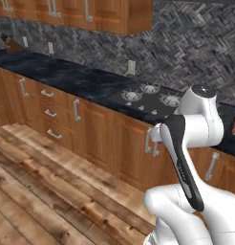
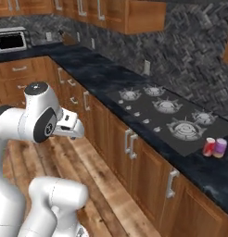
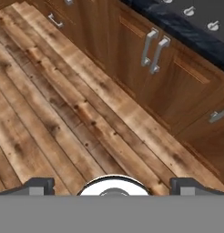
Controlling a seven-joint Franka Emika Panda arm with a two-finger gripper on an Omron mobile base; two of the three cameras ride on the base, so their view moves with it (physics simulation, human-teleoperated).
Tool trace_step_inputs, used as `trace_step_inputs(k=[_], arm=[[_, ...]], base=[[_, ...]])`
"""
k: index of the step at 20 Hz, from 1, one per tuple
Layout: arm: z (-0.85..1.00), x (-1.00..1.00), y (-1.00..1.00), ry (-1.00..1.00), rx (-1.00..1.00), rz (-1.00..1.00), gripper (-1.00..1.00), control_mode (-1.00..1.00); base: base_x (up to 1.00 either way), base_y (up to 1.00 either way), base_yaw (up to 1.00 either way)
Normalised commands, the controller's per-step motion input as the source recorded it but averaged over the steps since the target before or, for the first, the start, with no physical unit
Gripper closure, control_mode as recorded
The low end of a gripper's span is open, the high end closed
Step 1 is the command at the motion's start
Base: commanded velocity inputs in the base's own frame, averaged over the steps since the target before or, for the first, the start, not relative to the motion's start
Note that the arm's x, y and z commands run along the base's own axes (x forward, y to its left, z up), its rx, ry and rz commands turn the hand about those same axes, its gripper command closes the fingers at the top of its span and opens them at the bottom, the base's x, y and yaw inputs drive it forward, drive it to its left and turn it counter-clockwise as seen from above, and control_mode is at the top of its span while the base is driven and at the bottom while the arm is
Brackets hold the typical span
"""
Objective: Four empty soda cans are scattered around the kitchen. Gather all the cans and cluster them next to the stove for recycling.
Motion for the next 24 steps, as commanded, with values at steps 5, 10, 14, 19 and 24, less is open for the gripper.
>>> trace_step_inputs(k=[5, 10, 14, 19, 24], arm=[[0.0, 0.0, 0.0, 0.0, 0.0, 0.0, -1.0, 1.0], [0.0, 0.0, 0.0, 0.0, 0.0, 0.0, -1.0, 1.0], [0.0, 0.0, 0.0, 0.0, 0.0, 0.0, -1.0, 1.0], [0.0, 0.0, 0.0, 0.0, 0.0, 0.0, -1.0, 1.0], [0.0, 0.0, 0.0, 0.0, 0.0, 0.0, -1.0, 1.0]], base=[[0.0, 0.0, 0.5], [0.0, 0.0, 0.5], [0.12, 0.0, 0.49], [0.53, -0.05, 0.41], [0.82, -0.15, 0.28]])
